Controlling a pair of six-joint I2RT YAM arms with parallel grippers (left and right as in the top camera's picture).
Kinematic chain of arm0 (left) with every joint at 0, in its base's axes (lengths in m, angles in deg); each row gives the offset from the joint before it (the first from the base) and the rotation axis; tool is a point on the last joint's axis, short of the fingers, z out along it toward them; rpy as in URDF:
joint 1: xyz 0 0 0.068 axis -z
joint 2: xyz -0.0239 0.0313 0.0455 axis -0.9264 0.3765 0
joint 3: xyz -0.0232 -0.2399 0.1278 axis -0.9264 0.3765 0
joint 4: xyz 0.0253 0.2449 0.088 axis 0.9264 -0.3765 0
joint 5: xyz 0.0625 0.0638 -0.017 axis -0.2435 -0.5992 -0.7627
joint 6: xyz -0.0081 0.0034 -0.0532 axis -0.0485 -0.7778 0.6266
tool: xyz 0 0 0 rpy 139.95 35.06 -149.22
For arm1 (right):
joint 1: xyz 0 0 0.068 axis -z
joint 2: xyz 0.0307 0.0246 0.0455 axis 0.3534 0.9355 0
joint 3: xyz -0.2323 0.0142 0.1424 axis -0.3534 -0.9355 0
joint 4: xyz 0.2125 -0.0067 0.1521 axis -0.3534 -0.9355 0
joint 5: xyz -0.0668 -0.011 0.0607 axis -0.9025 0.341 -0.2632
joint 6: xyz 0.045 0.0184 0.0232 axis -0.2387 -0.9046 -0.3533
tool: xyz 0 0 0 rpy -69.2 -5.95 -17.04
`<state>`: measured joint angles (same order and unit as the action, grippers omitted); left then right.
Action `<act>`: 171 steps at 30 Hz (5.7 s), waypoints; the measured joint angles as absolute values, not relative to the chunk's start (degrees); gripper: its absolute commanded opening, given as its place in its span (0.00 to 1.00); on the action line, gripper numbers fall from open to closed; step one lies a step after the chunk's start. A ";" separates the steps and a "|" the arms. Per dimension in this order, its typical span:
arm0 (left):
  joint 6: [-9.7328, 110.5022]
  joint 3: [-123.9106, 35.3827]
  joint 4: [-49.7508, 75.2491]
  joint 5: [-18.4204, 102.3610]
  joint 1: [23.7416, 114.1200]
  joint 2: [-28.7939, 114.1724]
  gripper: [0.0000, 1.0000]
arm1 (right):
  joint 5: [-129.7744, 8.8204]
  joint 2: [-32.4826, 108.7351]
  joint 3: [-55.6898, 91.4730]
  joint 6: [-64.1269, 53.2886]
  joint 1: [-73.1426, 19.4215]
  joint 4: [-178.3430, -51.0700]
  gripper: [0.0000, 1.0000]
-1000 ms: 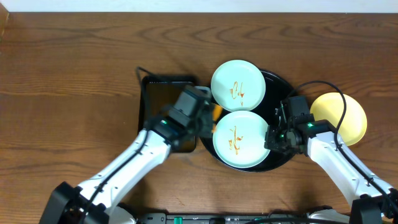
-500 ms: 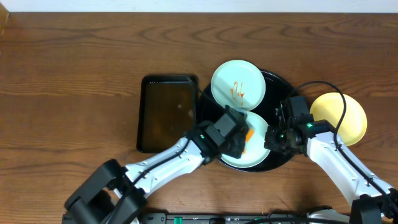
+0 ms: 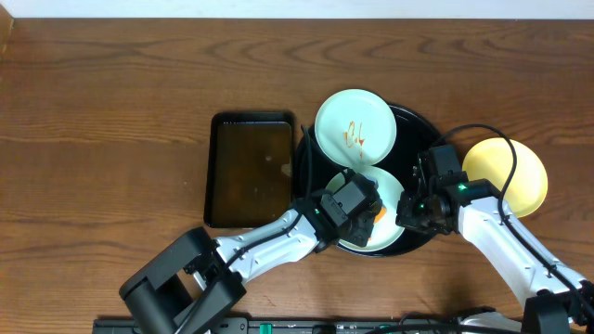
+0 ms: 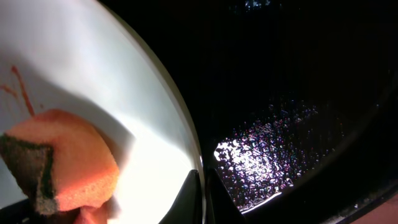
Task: Clean dirty plates on tray and stack at the side
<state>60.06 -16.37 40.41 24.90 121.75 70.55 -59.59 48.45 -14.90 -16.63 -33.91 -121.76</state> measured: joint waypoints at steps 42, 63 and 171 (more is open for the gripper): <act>55.77 -16.37 43.80 4.51 121.55 64.75 0.08 | -54.30 48.50 -14.93 -16.78 -33.91 -114.96 0.26; 53.11 -16.37 52.06 5.19 120.35 74.90 0.08 | -53.73 55.05 -14.93 -17.62 -34.06 -114.32 0.01; 48.78 -16.16 19.65 10.93 93.25 51.51 0.08 | -49.14 55.08 -14.95 -13.11 -34.06 -111.55 0.01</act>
